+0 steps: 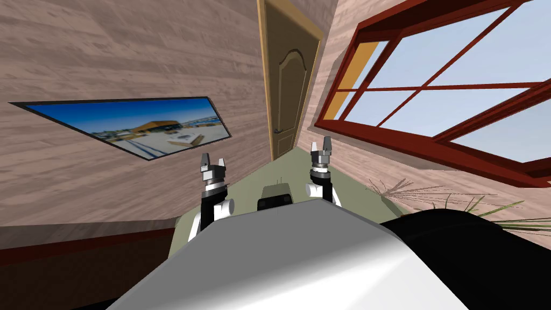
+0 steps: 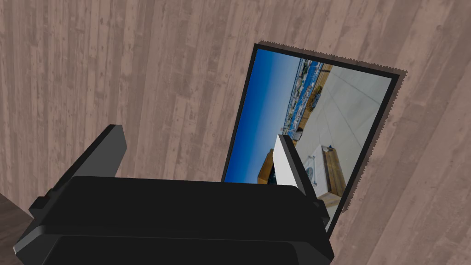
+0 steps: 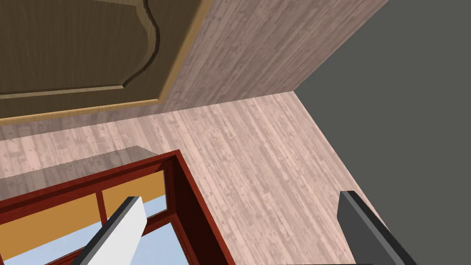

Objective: Pull the door open

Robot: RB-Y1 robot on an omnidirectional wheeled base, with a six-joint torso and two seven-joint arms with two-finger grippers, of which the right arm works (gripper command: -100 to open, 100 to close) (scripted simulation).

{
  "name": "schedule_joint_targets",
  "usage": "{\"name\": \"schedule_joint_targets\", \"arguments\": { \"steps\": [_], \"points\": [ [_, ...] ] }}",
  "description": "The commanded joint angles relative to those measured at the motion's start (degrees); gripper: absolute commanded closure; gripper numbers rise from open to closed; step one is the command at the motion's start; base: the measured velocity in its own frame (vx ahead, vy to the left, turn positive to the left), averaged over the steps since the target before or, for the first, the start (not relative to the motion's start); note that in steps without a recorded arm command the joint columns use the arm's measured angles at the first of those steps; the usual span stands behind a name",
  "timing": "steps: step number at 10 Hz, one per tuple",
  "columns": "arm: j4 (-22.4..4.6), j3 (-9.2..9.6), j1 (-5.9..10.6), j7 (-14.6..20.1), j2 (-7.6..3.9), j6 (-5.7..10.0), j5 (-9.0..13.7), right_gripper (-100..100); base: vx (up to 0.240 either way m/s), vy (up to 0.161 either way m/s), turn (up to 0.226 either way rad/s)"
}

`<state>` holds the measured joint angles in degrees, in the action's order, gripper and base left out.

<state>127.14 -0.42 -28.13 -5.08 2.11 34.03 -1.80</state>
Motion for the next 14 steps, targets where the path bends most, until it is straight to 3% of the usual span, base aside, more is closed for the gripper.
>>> {"name": "schedule_joint_targets", "arguments": {
  "steps": [1,6,14],
  "points": [
    [-1.9,-0.43,0.84,0.3,-0.66,0.09,-0.2,-100,0.041,-0.075,0.103],
    [-7.0,-1.58,3.09,1.2,-2.16,0.34,-0.6,-100,0.084,-0.038,0.093],
    [-18.9,-4.28,8.36,3.2,-4.92,0.92,-1.7,-100,0.083,-0.069,0.122]
  ]
}}
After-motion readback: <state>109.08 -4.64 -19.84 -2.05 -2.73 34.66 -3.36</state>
